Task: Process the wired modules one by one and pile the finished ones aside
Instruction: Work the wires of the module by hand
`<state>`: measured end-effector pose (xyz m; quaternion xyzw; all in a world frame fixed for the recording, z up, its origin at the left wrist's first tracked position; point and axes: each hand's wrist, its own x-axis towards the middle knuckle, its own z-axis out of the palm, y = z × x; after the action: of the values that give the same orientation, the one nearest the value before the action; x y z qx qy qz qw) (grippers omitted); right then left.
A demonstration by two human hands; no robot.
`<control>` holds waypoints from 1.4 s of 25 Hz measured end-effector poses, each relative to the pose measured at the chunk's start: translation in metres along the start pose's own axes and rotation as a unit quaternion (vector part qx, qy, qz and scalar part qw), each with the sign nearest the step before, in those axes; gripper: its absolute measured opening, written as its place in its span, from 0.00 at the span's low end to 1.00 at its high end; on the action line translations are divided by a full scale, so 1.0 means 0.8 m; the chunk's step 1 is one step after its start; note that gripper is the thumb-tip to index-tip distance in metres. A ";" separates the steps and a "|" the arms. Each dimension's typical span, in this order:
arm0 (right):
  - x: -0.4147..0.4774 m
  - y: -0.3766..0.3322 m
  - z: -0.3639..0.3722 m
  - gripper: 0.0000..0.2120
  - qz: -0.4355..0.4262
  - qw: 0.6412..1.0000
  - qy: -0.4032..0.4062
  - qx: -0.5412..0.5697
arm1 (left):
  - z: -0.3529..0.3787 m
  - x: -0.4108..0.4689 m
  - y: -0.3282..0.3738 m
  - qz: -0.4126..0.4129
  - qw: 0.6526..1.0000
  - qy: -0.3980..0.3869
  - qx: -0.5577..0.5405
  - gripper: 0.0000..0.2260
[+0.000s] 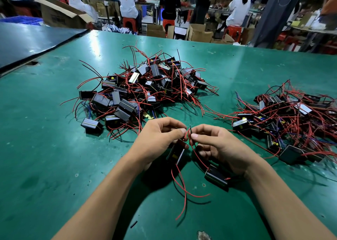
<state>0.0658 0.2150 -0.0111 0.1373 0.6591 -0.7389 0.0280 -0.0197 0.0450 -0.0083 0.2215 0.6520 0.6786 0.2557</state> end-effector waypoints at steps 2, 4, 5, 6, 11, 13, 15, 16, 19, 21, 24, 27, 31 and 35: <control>0.000 0.002 0.000 0.11 -0.012 1.000 0.000 0.003 | 0.001 0.000 0.000 -0.004 1.000 0.016 -0.002 0.03; 0.000 0.003 0.000 0.09 -0.027 1.000 0.000 0.008 | 0.001 0.000 0.000 -0.009 1.000 0.028 -0.009 0.03; 0.000 0.004 0.000 0.09 -0.031 1.000 -0.001 0.005 | 0.002 -0.001 0.001 -0.010 0.999 0.031 -0.010 0.03; 0.000 0.005 0.001 0.09 -0.035 0.999 -0.002 -0.004 | 0.002 -0.001 0.001 -0.013 0.999 0.030 -0.007 0.03; -0.003 0.004 0.003 0.02 -0.033 0.998 0.008 -0.061 | 0.002 -0.003 0.002 -0.009 1.000 0.020 0.022 0.01; -0.003 0.003 0.003 0.03 -0.032 0.997 0.014 -0.071 | 0.001 -0.003 0.002 -0.010 1.000 0.018 0.020 0.01; -0.003 0.002 0.002 0.02 -0.040 0.996 0.015 -0.074 | 0.001 -0.004 0.002 -0.021 1.000 0.020 0.003 0.01; -0.004 0.002 0.002 0.02 -0.047 0.996 0.012 -0.075 | 0.002 -0.003 0.002 -0.027 0.999 0.021 -0.008 0.01; -0.004 0.001 0.001 0.02 -0.062 0.994 0.010 -0.084 | 0.004 -0.002 0.003 -0.043 0.998 0.026 -0.036 0.01; -0.004 0.002 0.001 0.02 -0.071 0.993 0.006 -0.092 | 0.005 -0.002 0.004 -0.049 0.997 0.029 -0.048 0.01; -0.003 0.003 0.001 0.08 -0.078 0.994 -0.002 -0.081 | 0.006 -0.003 0.006 -0.046 0.997 0.027 -0.047 0.01; -0.003 0.005 0.004 0.08 -0.095 0.990 0.009 -0.102 | 0.008 -0.004 0.007 -0.038 0.999 0.023 -0.031 0.03; 0.000 0.007 0.006 0.14 -0.183 0.971 0.050 -0.146 | 0.006 -0.005 0.009 -0.040 0.999 0.002 -0.007 0.04; -0.004 0.004 0.004 0.14 -0.196 0.967 -0.003 -0.160 | -0.001 -0.007 0.012 -0.037 0.997 -0.068 0.004 0.07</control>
<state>0.0688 0.2112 -0.0134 -0.0033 0.7829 -0.6151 -0.0936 -0.0162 0.0409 0.0015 0.2437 0.6436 0.6496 0.3232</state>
